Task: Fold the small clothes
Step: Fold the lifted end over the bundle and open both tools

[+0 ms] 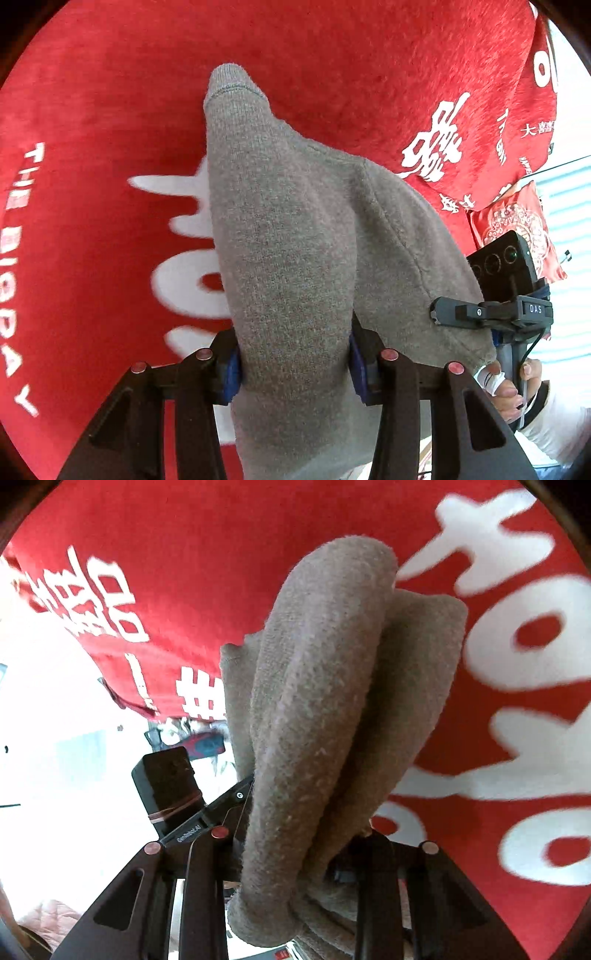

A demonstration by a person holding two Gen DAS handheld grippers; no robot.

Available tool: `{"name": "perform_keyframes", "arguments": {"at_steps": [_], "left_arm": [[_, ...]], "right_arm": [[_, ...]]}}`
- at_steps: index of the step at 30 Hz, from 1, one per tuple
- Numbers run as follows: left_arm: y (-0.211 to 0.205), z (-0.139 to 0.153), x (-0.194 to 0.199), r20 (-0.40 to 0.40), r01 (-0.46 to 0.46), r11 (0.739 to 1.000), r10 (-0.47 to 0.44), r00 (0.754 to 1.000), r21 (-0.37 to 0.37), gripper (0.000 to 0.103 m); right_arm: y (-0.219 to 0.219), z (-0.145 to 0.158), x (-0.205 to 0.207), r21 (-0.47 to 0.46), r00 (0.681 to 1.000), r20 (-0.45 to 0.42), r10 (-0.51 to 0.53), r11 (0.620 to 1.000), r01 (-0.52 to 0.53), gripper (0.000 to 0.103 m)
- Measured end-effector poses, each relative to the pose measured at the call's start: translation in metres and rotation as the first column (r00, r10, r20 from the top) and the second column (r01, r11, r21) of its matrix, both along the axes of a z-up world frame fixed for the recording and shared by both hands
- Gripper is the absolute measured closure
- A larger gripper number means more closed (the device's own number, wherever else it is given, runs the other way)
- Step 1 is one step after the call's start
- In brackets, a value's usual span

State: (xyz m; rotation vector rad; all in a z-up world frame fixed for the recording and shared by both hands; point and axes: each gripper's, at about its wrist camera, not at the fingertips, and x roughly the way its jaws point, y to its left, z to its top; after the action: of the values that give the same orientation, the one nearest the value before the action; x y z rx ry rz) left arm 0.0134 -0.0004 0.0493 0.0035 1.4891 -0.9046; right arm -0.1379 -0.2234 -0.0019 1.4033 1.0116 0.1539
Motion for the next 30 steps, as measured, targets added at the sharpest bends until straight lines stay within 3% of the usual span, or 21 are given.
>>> {"name": "perform_keyframes", "arguments": {"at_steps": [4,8,11,12,14,15,16,17,21,24,27,30], "left_arm": [[0.042,-0.004,0.002,0.021,-0.021,0.998,0.02,1.0,0.064,0.055],[0.074,-0.028,0.005,0.037,-0.05,0.989,0.046,0.998,0.136,0.055],[0.091,-0.053,0.007,0.027,-0.091,0.975,0.087,0.996,0.204,0.054],[0.099,-0.051,0.007,0.024,-0.108,0.977,0.106,0.994,0.181,0.054],[0.106,-0.041,0.006,0.041,-0.125,0.978,0.12,0.992,0.166,0.054],[0.112,-0.03,0.006,0.074,-0.132,0.979,0.122,0.99,0.153,0.054],[0.115,-0.022,0.007,0.096,-0.142,0.979,0.129,0.987,0.144,0.054],[0.114,-0.016,0.008,0.116,-0.157,0.978,0.142,0.983,0.137,0.054],[0.121,-0.015,0.019,0.165,-0.209,0.959,0.178,0.97,0.19,0.054],[0.115,-0.038,0.017,0.193,-0.191,0.937,0.138,0.972,0.293,0.054],[0.108,-0.054,0.005,0.221,-0.189,0.918,0.115,0.968,0.349,0.052],[0.114,-0.052,0.002,0.244,-0.193,0.901,0.102,0.964,0.388,0.052]], "right_arm": [[0.039,-0.024,0.025,-0.012,0.998,-0.034,0.045,0.999,-0.045,0.07],[0.062,-0.054,0.046,-0.086,0.98,-0.175,0.093,0.99,-0.109,0.066],[0.062,-0.045,0.046,-0.184,0.971,-0.222,0.088,0.974,-0.13,0.056],[0.061,-0.038,0.044,-0.222,0.968,-0.237,0.086,0.965,-0.14,0.051],[0.059,-0.025,0.039,-0.32,0.958,-0.28,0.069,0.934,-0.161,0.05],[0.059,-0.021,0.039,-0.356,0.953,-0.296,0.06,0.919,-0.168,0.053],[0.056,-0.018,0.034,-0.386,0.95,-0.309,0.051,0.906,-0.174,0.067],[0.055,-0.017,0.032,-0.408,0.946,-0.32,0.045,0.895,-0.181,0.072],[0.059,-0.012,0.031,-0.543,0.923,-0.385,0.012,0.806,-0.237,0.081],[0.06,-0.024,0.025,-0.582,0.91,-0.415,-0.004,0.77,-0.262,0.081],[0.058,-0.027,0.022,-0.628,0.903,-0.429,-0.023,0.726,-0.28,0.064],[0.058,-0.021,0.013,-0.616,0.897,-0.439,-0.049,0.744,-0.26,0.063]]}}
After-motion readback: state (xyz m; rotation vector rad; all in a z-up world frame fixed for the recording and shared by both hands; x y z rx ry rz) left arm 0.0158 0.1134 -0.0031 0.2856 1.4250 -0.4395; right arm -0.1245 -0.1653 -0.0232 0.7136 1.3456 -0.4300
